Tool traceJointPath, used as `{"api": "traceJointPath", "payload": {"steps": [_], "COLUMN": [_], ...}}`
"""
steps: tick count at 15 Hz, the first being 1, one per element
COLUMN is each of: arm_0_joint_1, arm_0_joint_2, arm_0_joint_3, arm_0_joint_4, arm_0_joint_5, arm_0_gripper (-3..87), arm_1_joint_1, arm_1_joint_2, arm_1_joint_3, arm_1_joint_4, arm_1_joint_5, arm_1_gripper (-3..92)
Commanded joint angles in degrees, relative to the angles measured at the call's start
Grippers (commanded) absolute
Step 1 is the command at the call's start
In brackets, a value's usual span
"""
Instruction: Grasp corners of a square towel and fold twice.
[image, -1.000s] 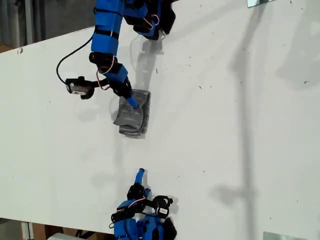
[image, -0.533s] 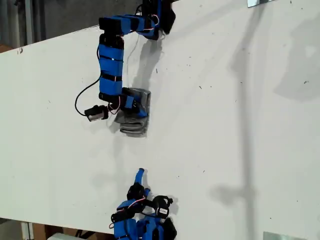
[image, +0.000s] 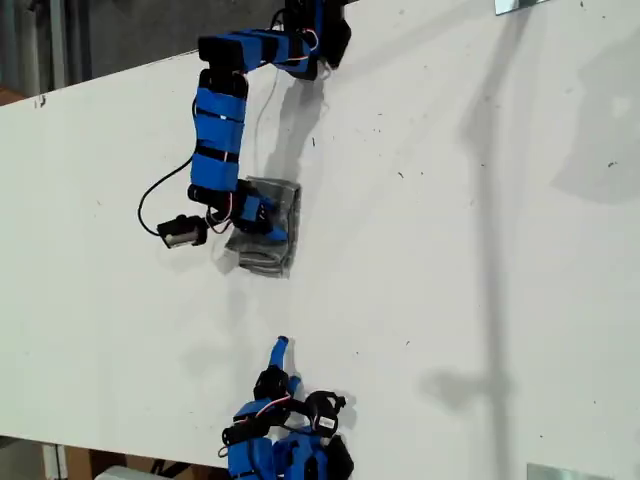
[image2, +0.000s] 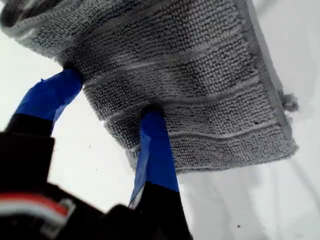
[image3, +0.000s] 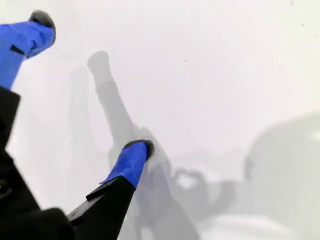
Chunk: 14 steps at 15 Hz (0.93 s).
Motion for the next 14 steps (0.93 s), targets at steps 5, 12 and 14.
{"api": "traceJointPath", "payload": {"steps": [5, 12, 14], "arm_0_joint_1": [-0.62, -0.53, -0.35], "arm_0_joint_2": [1.14, 1.14, 1.23], "arm_0_joint_3": [-0.79, -0.97, -1.05], "arm_0_joint_4": [-0.35, -0.35, -0.35], "arm_0_joint_5": [-0.35, 0.09, 0.44], "arm_0_gripper": [44.3, 44.6, 44.7], "arm_1_joint_1": [-1.23, -10.55, -11.95], "arm_1_joint_2": [13.89, 82.18, 113.73], "arm_1_joint_3": [-1.76, 58.8, 73.74], "arm_1_joint_4": [3.87, -7.73, -0.79], "arm_1_joint_5": [-0.62, 15.64, 22.15], "arm_1_gripper": [28.4, 26.9, 28.2]}}
